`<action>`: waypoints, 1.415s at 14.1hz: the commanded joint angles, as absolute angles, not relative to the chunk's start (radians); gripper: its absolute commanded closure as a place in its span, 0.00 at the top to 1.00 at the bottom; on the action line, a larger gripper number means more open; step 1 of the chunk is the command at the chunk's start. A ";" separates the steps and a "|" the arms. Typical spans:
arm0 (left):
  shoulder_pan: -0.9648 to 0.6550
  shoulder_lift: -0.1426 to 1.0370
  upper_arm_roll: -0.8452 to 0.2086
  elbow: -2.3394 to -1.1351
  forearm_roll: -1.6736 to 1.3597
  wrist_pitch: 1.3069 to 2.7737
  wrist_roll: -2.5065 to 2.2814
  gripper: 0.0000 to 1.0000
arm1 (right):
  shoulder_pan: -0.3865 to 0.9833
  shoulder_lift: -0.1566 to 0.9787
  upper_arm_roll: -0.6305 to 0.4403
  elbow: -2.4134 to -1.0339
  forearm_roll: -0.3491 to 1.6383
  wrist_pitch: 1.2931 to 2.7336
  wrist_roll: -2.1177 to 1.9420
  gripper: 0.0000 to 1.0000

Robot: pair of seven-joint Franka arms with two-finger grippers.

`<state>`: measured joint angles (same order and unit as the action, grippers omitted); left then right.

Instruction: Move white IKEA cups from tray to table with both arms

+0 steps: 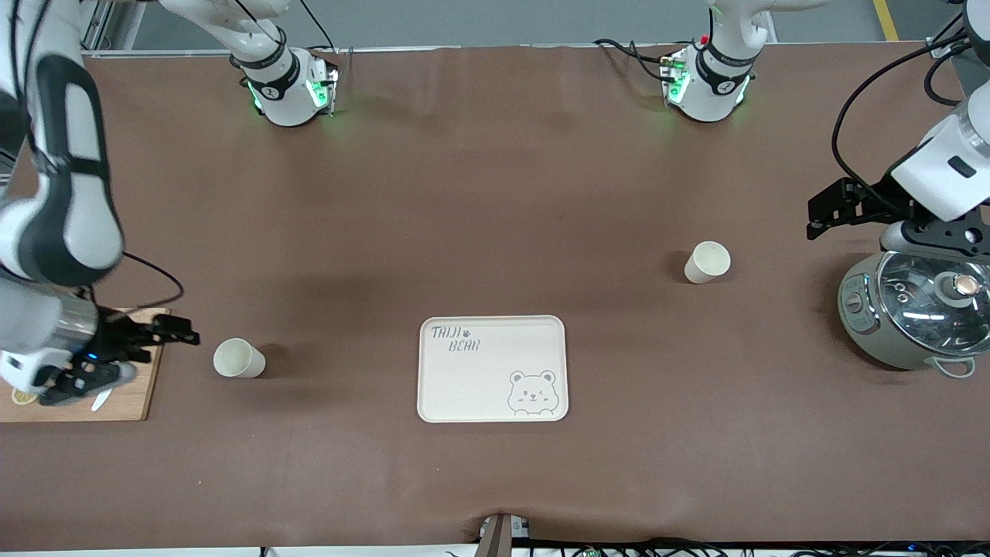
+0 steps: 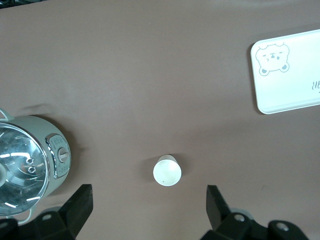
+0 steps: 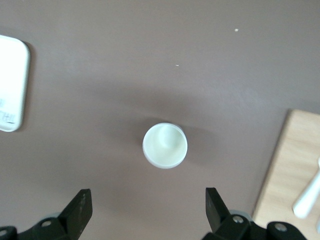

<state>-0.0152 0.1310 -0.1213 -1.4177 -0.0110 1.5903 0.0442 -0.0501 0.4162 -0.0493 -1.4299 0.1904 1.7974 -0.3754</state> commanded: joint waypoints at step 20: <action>-0.012 0.133 -0.155 -1.413 0.021 1.637 0.107 1.00 | -0.081 0.023 -0.040 -1.565 0.002 1.522 -0.061 1.00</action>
